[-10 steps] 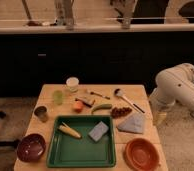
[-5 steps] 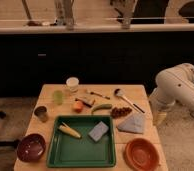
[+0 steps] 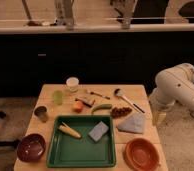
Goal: Place eraser in purple bowl
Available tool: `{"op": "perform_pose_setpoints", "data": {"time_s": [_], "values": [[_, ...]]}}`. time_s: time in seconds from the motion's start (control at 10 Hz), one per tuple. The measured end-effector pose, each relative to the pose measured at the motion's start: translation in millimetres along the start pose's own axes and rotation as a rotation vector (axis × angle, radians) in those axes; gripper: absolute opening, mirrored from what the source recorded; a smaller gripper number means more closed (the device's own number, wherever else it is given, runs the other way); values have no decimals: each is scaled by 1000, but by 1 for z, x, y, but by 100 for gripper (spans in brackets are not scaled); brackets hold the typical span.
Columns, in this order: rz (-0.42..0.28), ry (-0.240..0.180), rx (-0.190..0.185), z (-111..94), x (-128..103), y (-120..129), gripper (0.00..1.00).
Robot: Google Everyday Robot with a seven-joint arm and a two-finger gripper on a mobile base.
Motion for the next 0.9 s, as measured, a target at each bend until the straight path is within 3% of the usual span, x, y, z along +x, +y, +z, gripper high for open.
{"op": "perform_pose_setpoints", "data": {"time_s": [0.2, 0.5, 0.9], "values": [[10, -11, 1, -1, -26, -1, 80], [36, -52, 12, -8, -92, -11, 80], [141, -89, 27, -11, -152, -56, 80]]}}
